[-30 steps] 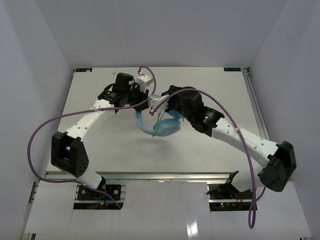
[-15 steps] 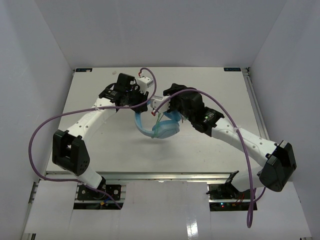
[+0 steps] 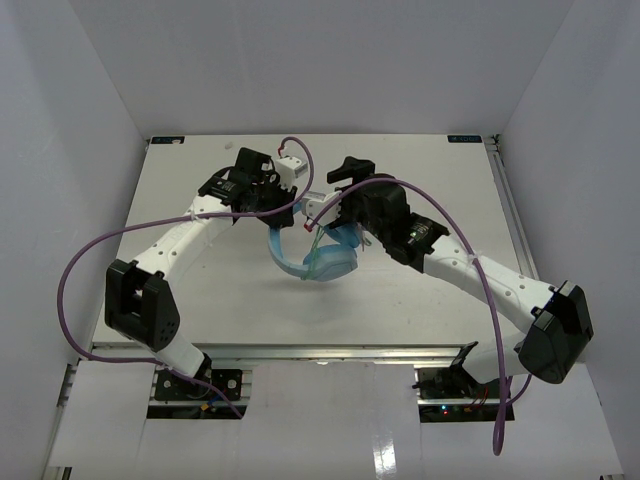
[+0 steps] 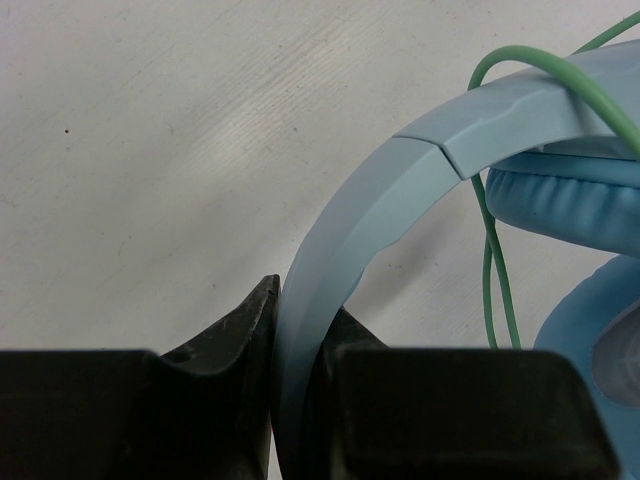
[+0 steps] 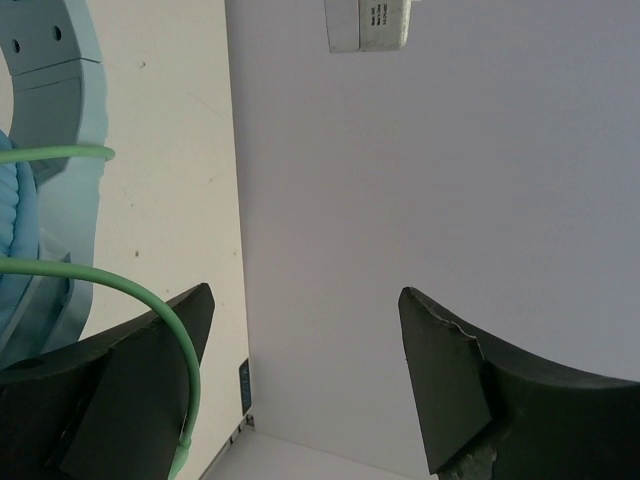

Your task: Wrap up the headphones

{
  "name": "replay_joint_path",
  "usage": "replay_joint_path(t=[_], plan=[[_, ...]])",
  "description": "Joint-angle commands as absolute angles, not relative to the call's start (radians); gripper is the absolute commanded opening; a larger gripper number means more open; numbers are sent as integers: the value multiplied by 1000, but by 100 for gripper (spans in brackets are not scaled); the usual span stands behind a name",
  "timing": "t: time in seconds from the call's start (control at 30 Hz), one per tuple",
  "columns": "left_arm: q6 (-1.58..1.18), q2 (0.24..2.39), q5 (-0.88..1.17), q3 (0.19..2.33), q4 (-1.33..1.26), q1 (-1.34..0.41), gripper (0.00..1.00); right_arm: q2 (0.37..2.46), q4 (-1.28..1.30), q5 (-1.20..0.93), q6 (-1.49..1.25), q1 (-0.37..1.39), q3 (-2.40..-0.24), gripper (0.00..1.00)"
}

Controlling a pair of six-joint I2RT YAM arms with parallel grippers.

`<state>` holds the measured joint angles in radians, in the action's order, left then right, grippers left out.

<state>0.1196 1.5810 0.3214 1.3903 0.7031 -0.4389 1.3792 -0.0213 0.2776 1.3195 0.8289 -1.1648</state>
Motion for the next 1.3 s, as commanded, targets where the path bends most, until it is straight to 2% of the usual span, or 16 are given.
replay_joint_path(t=[0.0,0.33,0.8,1.13,1.27], plan=[[107,1543,423,1441,666,-451,0,1385,-26,287,1386,806,-1162,83],[111,1555,462,1439,665,-451,0,1387,59,198,1461,773,-1202,84],[121,1578,488,1439,667,-451,0,1433,271,-73,1575,709,-1334,89],[123,1584,484,1440,666,-453,0,1442,375,-248,1534,658,-1413,91],[123,1592,492,1446,666,-451,0,1449,420,-252,1567,652,-1436,94]])
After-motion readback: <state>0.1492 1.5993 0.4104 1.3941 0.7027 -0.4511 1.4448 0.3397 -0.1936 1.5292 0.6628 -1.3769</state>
